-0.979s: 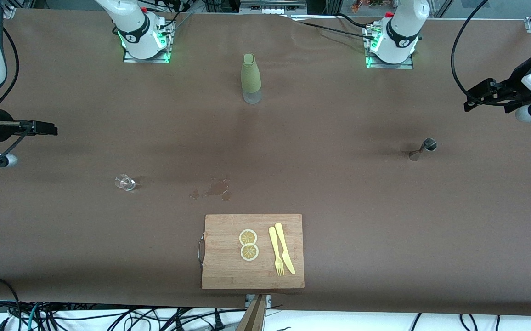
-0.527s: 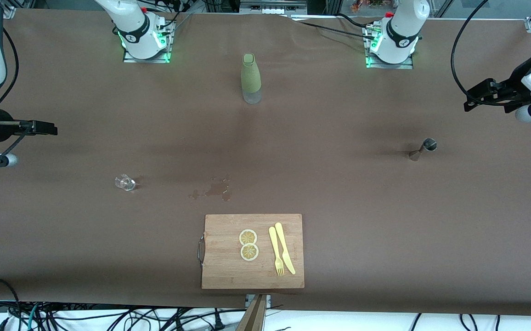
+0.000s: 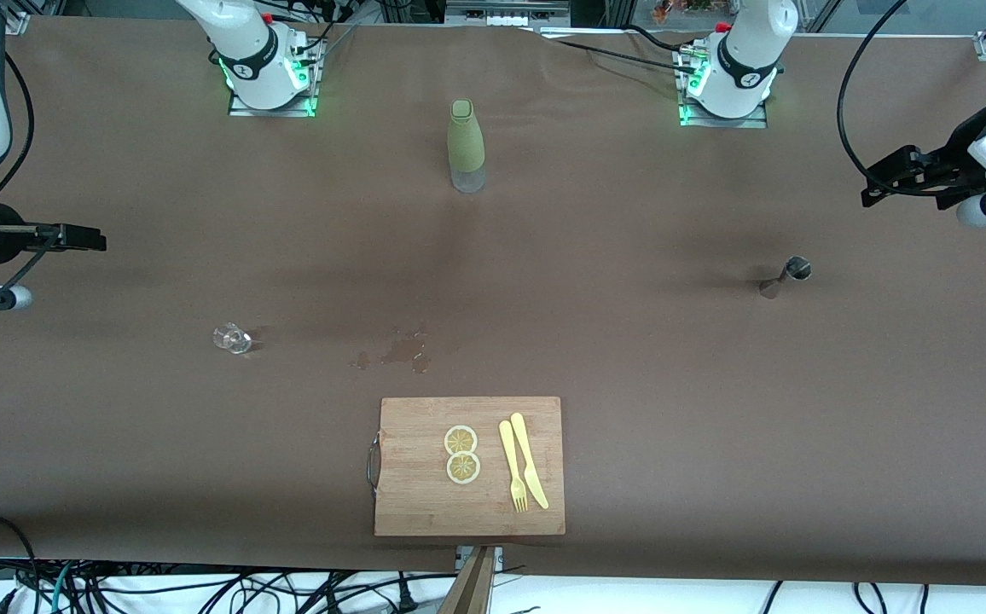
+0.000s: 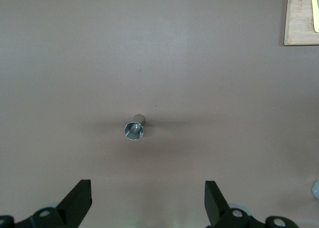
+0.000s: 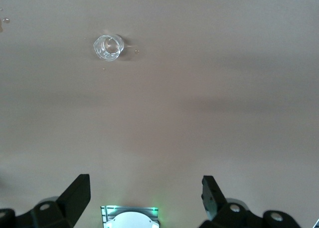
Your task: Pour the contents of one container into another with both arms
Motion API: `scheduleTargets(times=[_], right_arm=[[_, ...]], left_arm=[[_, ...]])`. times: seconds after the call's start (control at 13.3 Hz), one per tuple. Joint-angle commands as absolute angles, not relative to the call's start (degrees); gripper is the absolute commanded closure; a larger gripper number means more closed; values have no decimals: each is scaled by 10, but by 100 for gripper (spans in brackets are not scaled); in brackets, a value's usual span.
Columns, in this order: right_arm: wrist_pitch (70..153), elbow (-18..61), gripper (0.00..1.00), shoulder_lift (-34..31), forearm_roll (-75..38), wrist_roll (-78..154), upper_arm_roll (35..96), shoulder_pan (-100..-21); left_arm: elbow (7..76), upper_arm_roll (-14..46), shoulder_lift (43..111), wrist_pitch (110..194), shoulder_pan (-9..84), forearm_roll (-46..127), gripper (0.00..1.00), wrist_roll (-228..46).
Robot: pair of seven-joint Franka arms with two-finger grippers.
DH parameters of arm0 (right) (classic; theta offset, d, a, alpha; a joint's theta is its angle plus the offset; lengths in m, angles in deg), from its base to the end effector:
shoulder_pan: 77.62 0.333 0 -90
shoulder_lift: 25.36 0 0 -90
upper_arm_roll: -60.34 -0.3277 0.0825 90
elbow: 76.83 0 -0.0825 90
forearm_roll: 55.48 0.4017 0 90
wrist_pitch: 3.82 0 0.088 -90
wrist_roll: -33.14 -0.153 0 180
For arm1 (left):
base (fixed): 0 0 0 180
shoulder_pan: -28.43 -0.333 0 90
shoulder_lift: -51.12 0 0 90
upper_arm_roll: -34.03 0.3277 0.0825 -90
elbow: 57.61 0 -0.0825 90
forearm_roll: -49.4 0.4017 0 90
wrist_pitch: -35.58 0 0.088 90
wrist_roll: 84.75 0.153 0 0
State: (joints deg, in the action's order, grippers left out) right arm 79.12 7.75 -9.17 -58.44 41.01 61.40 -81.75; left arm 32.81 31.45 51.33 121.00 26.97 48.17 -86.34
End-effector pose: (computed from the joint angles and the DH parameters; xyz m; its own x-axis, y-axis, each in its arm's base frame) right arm 0.6144 -0.0631 0.4584 0.9495 0.0438 -0.3107 0.0505 -0.9986 0.0135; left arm 0.5599 -0.0143 0.5782 0.9958 0.0065 -0.0913 0.0083 -0.9998 0.0191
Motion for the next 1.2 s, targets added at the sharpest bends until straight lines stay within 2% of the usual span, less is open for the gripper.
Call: scheduleTargets(times=[0.0, 0.75, 1.13], right_arm=[[801, 76, 0, -87, -590, 453, 612, -822], [828, 77, 0, -44, -591, 550, 613, -830], [828, 74, 0, -17, -583, 592, 612, -847]], left_arm=[[324, 312, 516, 1205, 268, 495, 0, -854], [323, 312, 519, 1202, 265, 495, 0, -857], [346, 310, 516, 1210, 264, 495, 0, -857]])
